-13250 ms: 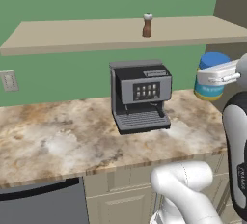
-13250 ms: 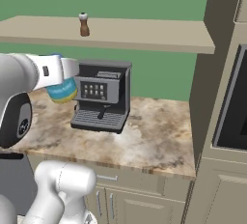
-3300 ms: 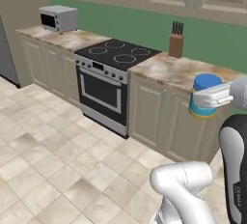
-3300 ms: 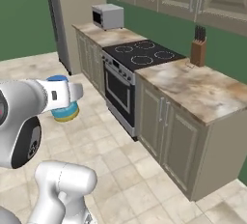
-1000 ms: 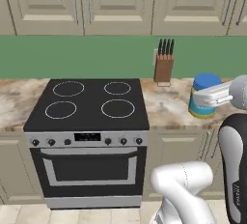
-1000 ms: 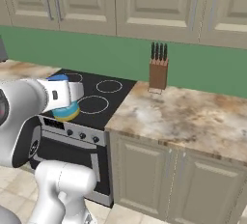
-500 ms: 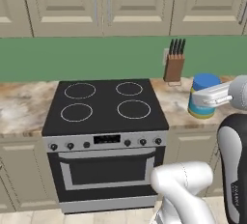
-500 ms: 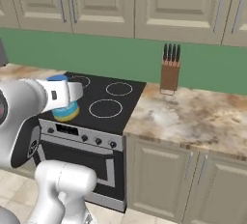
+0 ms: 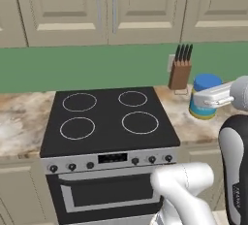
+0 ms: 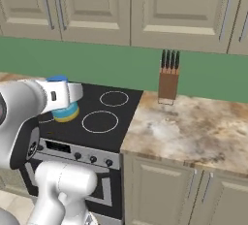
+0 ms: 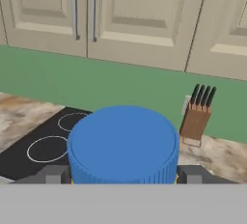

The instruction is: Take 2 condiments from the cabinet and move them on the counter near the stove.Make sure the condiments are lined up with each other, next to each other.

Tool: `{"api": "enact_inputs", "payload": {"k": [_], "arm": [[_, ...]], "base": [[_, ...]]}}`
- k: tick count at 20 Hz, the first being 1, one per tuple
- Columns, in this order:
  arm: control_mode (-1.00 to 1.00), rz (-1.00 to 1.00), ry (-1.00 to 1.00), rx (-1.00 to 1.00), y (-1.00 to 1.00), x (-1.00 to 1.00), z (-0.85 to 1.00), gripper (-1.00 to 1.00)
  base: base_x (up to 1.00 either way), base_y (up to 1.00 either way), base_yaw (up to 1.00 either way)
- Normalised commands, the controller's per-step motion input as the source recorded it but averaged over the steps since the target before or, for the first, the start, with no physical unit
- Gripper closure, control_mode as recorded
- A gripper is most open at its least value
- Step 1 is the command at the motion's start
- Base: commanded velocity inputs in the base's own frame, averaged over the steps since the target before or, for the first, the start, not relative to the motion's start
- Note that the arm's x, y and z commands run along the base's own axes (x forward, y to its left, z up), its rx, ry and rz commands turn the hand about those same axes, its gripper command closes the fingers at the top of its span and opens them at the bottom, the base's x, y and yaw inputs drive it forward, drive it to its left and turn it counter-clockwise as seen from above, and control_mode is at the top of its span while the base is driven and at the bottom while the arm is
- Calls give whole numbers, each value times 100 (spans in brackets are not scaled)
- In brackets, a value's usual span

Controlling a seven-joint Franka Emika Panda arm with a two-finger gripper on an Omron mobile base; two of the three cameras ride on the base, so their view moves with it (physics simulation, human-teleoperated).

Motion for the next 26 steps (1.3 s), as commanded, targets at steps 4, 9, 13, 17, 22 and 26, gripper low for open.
{"api": "enact_inputs", "payload": {"k": [4,9,13,17,22,26], "arm": [[100,0,0,0,0,0,0,100],[100,0,0,0,0,0,0,100],[100,0,0,0,0,0,0,100],[100,0,0,0,0,0,0,100],[100,0,0,0,0,0,0,100],[100,0,0,0,0,0,0,100]], "base": [[69,0,-9],[62,11,-7],[36,20,-3],[3,0,0],[0,0,0],[0,0,0]]}}
